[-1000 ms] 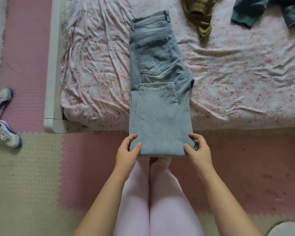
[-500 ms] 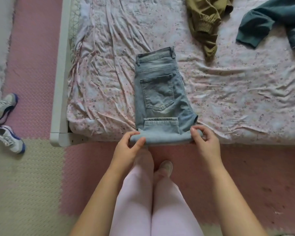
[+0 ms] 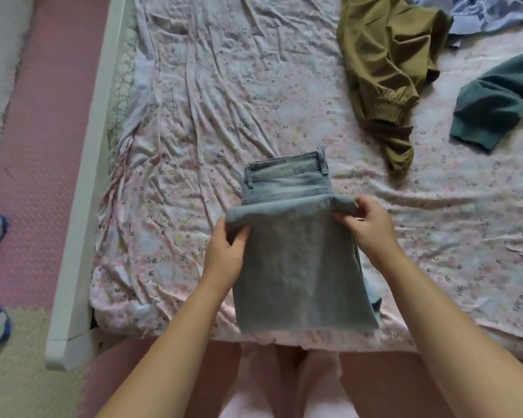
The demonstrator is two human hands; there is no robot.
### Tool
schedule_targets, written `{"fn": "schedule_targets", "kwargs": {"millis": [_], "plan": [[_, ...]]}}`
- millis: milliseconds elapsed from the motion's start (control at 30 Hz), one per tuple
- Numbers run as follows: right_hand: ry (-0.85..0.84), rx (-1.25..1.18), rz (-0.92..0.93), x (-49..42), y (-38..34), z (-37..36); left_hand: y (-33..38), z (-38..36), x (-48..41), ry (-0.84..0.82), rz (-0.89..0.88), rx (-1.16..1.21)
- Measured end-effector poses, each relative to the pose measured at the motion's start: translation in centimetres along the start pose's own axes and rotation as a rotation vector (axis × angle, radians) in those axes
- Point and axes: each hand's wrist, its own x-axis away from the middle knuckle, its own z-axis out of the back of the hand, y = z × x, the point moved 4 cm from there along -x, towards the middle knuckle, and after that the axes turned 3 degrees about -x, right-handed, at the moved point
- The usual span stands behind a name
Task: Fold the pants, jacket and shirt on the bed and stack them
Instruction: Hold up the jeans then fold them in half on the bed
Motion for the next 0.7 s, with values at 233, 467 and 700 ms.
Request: {"fn": "schedule_targets", "kwargs": {"millis": [233, 467, 700], "plan": [[0.096, 0.053, 0.031, -12.2, 0.3, -3.0, -1.5, -2.2, -11.4, 0.078, 0.005, -0.057], [0.085, 0.246, 0.071, -10.8, 3.4, -3.2, -5.1, -3.8, -10.3, 0.113, 0.013, -0.186], [0.087, 0.202, 0.081, -9.2, 5.6, -2.4, -5.4, -4.3, -9.8, 0.087, -0.066, -0.331]]}}
